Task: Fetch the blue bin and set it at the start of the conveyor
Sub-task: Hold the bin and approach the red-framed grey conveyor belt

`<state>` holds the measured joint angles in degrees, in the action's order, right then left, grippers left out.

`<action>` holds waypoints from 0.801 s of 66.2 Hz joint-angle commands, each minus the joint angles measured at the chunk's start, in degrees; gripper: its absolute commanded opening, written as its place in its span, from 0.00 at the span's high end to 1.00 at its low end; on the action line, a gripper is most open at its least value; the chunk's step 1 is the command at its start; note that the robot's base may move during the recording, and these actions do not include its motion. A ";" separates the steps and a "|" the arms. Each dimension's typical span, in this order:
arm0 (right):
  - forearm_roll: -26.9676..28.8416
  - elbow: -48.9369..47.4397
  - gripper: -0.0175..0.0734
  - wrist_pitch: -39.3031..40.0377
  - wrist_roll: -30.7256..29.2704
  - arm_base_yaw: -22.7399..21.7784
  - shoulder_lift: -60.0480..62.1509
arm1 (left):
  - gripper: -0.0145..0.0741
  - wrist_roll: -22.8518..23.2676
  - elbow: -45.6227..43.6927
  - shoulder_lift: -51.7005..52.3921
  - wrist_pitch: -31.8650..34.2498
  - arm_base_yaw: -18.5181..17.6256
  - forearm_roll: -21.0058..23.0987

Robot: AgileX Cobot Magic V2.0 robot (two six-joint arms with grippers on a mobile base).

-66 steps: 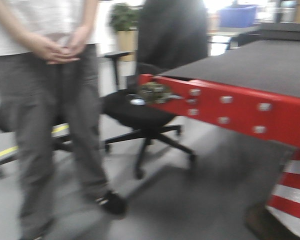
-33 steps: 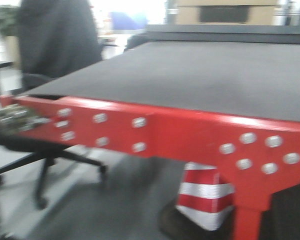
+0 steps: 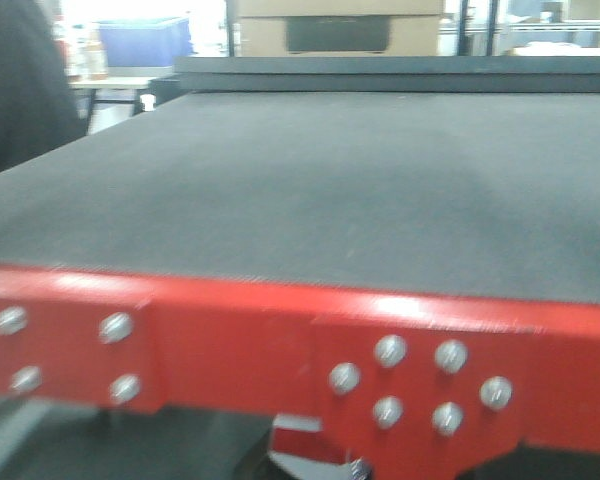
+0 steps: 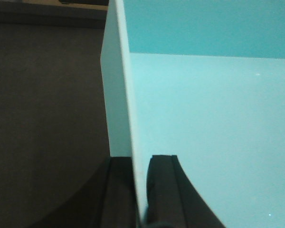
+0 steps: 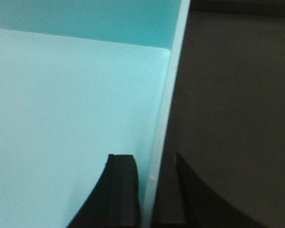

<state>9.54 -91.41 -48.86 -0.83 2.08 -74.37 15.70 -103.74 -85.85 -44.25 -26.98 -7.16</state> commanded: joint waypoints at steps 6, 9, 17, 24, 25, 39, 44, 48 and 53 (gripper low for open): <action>-0.16 -0.51 0.97 1.43 -1.21 -0.09 0.66 | 0.96 -0.45 -0.58 0.88 3.68 -0.23 0.45; -0.16 -0.51 0.97 1.43 -1.21 -0.09 0.66 | 0.96 -0.45 -0.58 0.88 3.68 -0.23 0.45; -0.16 -0.51 0.97 1.43 -1.21 -0.09 0.66 | 0.96 -0.45 -0.58 0.88 3.68 -0.23 0.45; -0.16 -0.51 0.97 1.43 -1.21 -0.09 0.66 | 0.96 -0.45 -0.58 0.88 3.68 -0.23 0.45; -0.16 -0.51 0.97 1.43 -1.21 -0.09 0.66 | 0.96 -0.45 -0.58 0.88 3.68 -0.23 0.45; -0.16 -0.51 0.97 1.43 -1.21 -0.09 0.66 | 0.96 -0.45 -0.58 0.88 3.68 -0.23 0.45; -0.16 -0.51 0.97 1.43 -1.21 -0.09 0.66 | 0.96 -0.45 -0.58 0.88 3.81 -0.23 0.40; -0.16 -0.51 0.97 1.43 -1.21 -0.09 0.66 | 0.96 -0.45 -0.58 0.88 3.81 -0.23 0.40; -0.16 -0.51 0.97 1.43 -1.21 -0.09 0.66 | 0.96 -0.45 -0.58 0.88 3.81 -0.23 0.40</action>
<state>9.54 -91.41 -48.86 -0.83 2.08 -74.37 15.70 -103.74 -85.85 -44.14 -26.98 -7.16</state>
